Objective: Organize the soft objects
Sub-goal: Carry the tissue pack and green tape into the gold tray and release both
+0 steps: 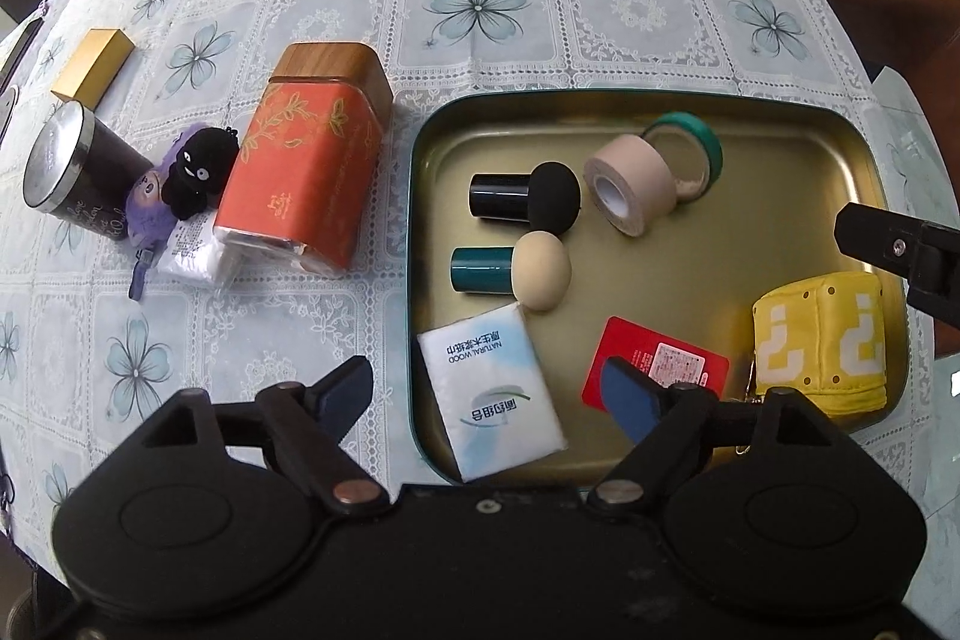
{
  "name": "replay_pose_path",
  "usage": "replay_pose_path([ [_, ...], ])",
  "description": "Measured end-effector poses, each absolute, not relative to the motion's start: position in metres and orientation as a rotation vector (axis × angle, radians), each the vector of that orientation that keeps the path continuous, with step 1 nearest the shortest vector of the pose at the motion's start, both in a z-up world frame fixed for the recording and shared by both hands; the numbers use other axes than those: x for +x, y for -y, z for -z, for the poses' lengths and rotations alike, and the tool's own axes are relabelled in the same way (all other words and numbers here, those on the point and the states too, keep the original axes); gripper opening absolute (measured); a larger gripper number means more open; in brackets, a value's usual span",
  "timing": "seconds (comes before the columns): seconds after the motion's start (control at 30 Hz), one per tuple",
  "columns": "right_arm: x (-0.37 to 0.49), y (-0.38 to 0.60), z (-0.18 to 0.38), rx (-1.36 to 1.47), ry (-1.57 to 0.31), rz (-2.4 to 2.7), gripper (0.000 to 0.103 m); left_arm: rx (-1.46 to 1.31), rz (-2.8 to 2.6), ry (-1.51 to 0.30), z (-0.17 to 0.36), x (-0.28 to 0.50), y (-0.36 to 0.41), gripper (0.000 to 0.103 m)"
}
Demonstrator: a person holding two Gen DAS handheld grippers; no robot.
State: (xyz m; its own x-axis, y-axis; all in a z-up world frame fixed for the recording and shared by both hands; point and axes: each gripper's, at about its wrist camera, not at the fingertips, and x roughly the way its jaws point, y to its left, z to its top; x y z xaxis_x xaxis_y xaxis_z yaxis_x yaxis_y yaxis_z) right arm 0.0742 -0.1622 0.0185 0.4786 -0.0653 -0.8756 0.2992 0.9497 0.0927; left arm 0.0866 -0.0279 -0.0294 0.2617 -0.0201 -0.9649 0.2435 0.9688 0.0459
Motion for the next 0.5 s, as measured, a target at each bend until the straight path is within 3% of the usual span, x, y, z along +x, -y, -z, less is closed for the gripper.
replay_pose_path([
  [0.5,0.073,0.137,-0.015,0.242,-1.079,0.234,0.051,0.181,0.196,-1.312,0.034,0.085,-0.005,0.088],
])
